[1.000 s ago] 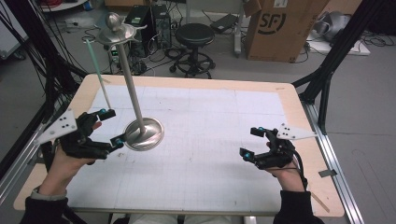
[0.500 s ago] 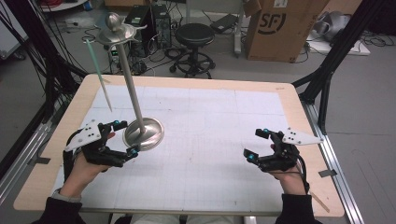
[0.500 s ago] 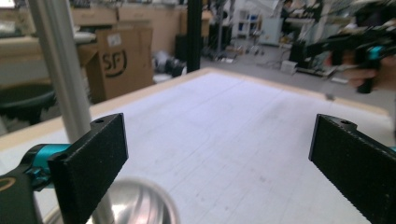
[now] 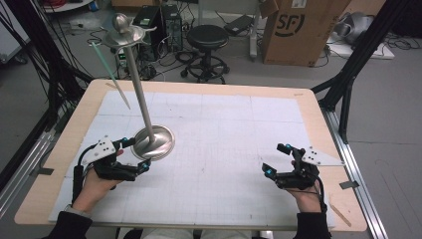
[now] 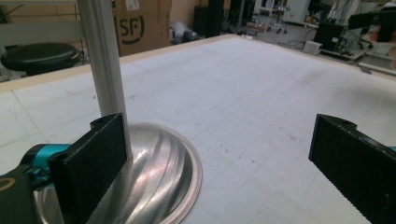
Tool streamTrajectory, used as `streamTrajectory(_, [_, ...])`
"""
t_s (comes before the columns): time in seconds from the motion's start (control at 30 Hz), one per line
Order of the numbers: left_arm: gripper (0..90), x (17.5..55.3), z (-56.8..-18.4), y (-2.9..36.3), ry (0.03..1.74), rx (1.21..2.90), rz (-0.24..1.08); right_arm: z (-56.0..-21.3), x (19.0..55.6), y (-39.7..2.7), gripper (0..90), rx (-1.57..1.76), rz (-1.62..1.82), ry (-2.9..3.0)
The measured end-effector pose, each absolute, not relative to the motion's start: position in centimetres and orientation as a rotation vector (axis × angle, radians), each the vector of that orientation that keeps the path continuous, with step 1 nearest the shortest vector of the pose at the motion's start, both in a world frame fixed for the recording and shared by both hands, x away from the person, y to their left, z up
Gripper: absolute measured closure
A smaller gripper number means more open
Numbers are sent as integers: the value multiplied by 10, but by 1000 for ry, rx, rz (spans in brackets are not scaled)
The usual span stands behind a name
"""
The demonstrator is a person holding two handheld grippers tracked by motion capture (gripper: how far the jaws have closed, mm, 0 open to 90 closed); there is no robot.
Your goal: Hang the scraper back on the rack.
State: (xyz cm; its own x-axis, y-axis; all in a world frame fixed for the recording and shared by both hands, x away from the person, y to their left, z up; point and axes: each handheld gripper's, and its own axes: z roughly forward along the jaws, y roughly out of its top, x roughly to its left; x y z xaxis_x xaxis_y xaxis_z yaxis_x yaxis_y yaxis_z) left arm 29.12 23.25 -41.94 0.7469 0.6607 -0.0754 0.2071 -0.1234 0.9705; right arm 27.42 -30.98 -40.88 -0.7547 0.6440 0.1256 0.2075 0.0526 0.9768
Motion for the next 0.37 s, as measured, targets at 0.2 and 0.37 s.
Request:
streamTrajectory(0.2, [51,294,-422,233,747,1646,439,-420,276,-312,37,876,1757,1996])
streamTrajectory(0.37, [51,296,-424,233,760,1647,425,-422,276,-313,37,885,1756,1993])
